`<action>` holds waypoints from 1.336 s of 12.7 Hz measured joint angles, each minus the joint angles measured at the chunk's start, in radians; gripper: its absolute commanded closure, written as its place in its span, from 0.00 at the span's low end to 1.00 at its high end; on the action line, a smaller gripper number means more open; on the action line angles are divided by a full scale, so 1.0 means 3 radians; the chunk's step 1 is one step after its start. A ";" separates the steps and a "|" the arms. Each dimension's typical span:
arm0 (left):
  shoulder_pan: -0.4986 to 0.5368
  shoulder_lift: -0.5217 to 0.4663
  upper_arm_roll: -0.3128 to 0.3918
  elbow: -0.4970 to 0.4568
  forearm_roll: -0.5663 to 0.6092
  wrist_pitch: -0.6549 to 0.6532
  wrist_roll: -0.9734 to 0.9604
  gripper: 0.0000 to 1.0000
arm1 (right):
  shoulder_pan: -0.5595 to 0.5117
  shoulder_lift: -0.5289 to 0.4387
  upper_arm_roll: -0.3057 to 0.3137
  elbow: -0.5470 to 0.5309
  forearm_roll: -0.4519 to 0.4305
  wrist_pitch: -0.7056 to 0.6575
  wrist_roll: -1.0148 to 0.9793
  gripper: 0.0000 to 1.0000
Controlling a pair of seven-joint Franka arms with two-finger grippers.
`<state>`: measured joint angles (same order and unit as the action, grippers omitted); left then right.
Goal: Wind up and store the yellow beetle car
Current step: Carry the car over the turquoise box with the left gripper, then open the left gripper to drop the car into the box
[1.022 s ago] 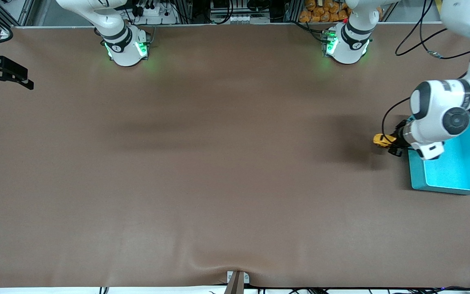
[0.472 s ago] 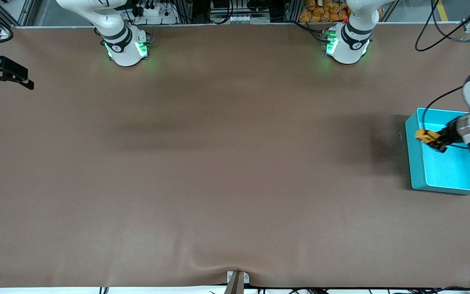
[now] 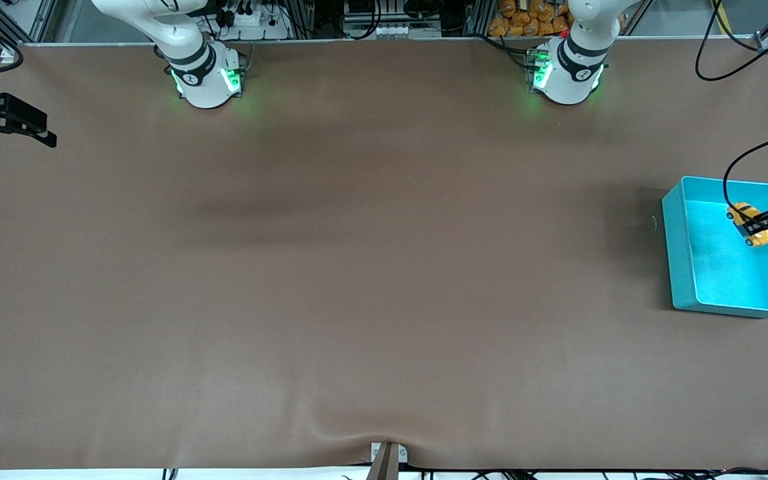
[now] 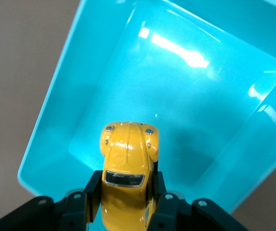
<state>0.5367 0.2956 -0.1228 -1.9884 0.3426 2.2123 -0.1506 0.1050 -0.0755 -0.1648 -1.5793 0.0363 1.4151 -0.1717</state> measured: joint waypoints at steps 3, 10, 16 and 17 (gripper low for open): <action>0.0084 0.0239 -0.0001 0.0006 0.0007 0.0291 0.0368 1.00 | 0.0000 0.0001 0.0000 0.0002 0.0000 0.0000 0.0004 0.00; 0.0093 0.0608 -0.0012 0.0030 0.0124 0.0569 0.0503 0.91 | 0.0001 0.0002 0.0000 0.0004 0.0000 0.0000 0.0005 0.00; 0.0095 0.0673 -0.0012 0.0082 0.0175 0.0620 0.0502 0.00 | 0.0001 0.0015 0.0000 0.0004 0.0000 0.0000 0.0006 0.00; 0.0095 0.0672 -0.0012 0.0109 0.0175 0.0625 0.0501 0.00 | 0.0001 0.0017 0.0000 0.0004 0.0000 0.0000 0.0006 0.00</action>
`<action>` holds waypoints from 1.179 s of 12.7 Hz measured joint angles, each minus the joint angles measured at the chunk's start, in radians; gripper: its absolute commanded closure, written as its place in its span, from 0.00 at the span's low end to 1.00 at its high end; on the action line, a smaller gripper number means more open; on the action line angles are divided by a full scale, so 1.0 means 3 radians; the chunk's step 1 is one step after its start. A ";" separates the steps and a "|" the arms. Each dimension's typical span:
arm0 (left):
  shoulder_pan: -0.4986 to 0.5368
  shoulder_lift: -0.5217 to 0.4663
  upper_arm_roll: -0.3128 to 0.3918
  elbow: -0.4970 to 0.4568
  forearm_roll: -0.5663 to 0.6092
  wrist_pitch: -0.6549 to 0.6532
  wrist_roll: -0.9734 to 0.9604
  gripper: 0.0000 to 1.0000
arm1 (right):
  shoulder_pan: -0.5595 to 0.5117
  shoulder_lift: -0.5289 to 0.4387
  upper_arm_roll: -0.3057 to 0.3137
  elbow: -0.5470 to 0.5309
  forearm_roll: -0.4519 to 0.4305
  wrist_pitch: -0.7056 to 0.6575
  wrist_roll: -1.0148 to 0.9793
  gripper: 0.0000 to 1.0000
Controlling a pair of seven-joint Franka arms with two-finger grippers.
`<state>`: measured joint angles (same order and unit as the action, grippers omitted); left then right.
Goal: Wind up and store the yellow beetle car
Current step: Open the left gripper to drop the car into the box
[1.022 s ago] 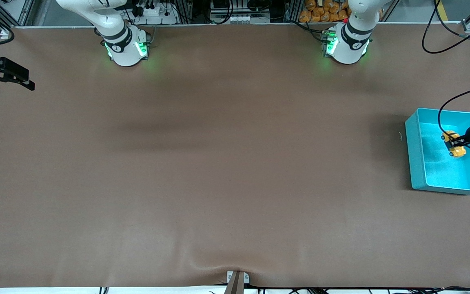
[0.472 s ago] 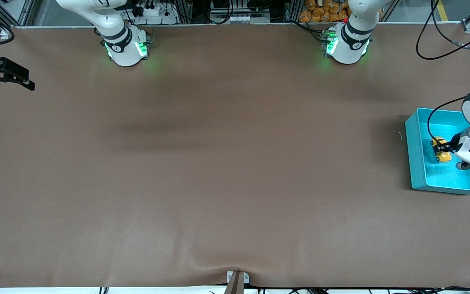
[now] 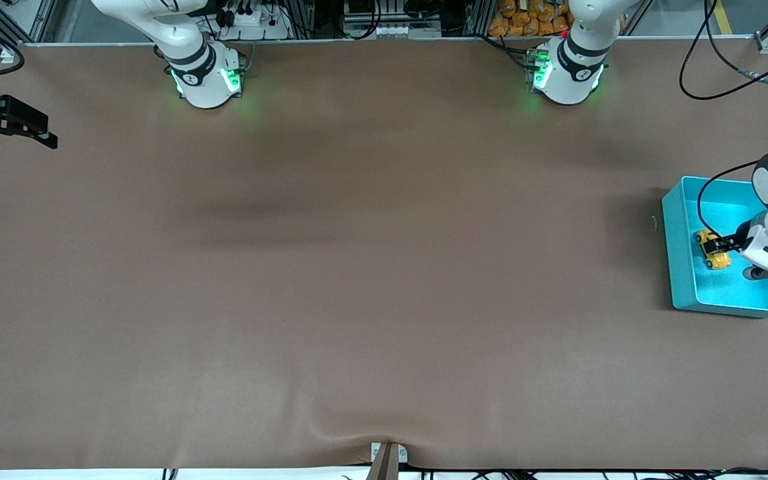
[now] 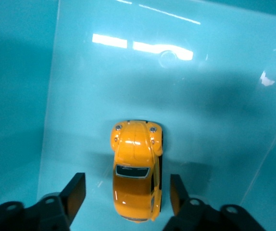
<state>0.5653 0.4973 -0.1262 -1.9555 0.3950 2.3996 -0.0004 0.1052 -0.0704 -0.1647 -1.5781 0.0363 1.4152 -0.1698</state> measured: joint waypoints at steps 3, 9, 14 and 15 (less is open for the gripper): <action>0.0000 -0.0027 -0.0004 0.0135 0.0000 0.0016 -0.0096 0.00 | 0.0000 0.0002 0.0000 0.0000 0.0000 0.0001 0.0000 0.00; -0.0160 -0.0565 -0.0124 0.0299 0.0000 -0.0338 -0.0245 0.00 | 0.0001 0.0003 0.0000 0.0005 0.0000 0.0023 0.0000 0.00; -0.0767 -0.1090 -0.0259 0.0809 -0.0531 -0.1454 -0.0186 0.00 | 0.0002 0.0004 0.0000 0.0016 -0.0001 0.0025 0.0000 0.00; -0.0852 -0.1170 -0.0261 0.0940 -0.0667 -0.1690 -0.0156 0.00 | 0.0002 0.0004 0.0000 0.0019 -0.0001 0.0025 0.0000 0.00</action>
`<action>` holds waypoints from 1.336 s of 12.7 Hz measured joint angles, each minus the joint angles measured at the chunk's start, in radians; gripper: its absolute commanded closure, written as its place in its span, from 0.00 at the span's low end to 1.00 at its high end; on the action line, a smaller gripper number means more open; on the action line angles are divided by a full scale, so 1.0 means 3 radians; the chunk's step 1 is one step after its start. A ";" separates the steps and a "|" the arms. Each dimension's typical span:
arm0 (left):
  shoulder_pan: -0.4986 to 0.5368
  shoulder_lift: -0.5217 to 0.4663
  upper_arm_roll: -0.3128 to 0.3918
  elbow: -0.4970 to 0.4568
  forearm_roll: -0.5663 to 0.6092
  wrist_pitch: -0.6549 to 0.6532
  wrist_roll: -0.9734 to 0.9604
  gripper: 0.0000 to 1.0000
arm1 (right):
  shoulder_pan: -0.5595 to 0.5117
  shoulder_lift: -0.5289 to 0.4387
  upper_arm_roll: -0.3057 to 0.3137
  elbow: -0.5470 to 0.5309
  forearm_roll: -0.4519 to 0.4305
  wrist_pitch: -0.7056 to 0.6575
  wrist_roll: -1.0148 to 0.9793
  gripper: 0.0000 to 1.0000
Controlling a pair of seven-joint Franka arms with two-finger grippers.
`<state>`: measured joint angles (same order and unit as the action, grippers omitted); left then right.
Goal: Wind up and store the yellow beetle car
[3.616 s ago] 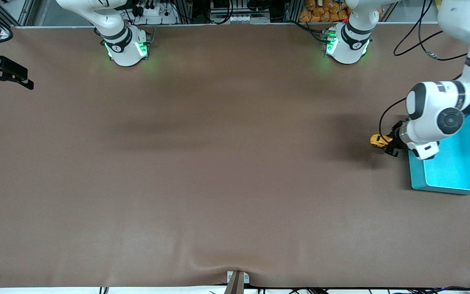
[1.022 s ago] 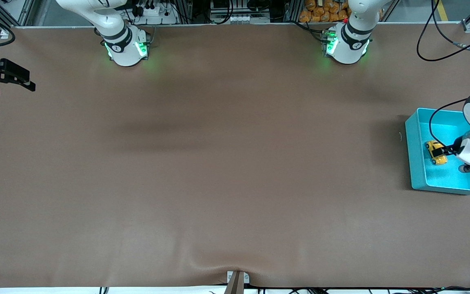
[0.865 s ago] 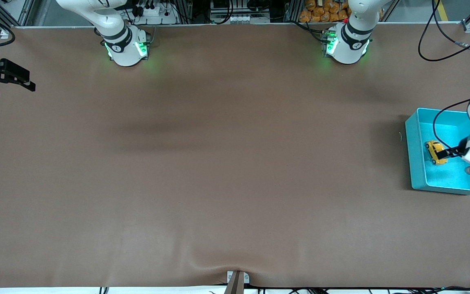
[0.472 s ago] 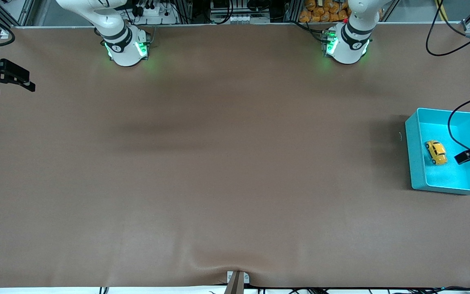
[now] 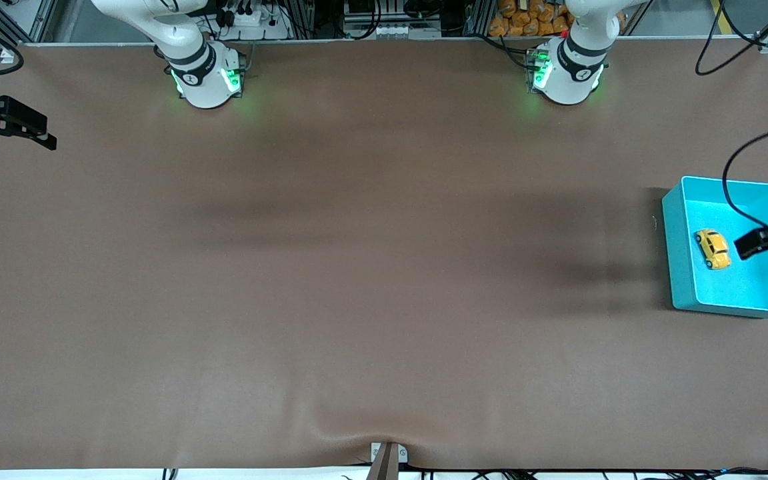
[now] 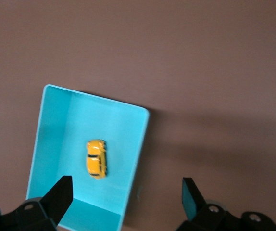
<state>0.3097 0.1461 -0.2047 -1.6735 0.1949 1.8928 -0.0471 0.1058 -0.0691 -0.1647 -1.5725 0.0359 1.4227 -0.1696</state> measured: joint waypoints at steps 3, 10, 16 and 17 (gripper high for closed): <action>-0.0238 -0.0233 -0.0019 0.0227 -0.0118 -0.0468 0.0025 0.00 | 0.0000 0.0000 -0.0003 0.0019 0.0000 0.0000 -0.0001 0.00; -0.0718 -0.0614 -0.0171 0.0276 -0.0464 -0.1043 0.0026 0.00 | 0.0019 0.0021 -0.0001 0.0021 -0.0002 0.0000 -0.0001 0.00; -0.0718 -0.0663 -0.0187 0.0349 -0.0597 -0.1372 0.0030 0.00 | 0.0027 0.0037 -0.0001 0.0022 -0.0002 0.0008 -0.0001 0.00; -0.0718 -0.0666 -0.0189 0.0366 -0.0602 -0.1408 0.0032 0.00 | 0.0027 0.0038 -0.0001 0.0022 -0.0002 0.0014 -0.0001 0.00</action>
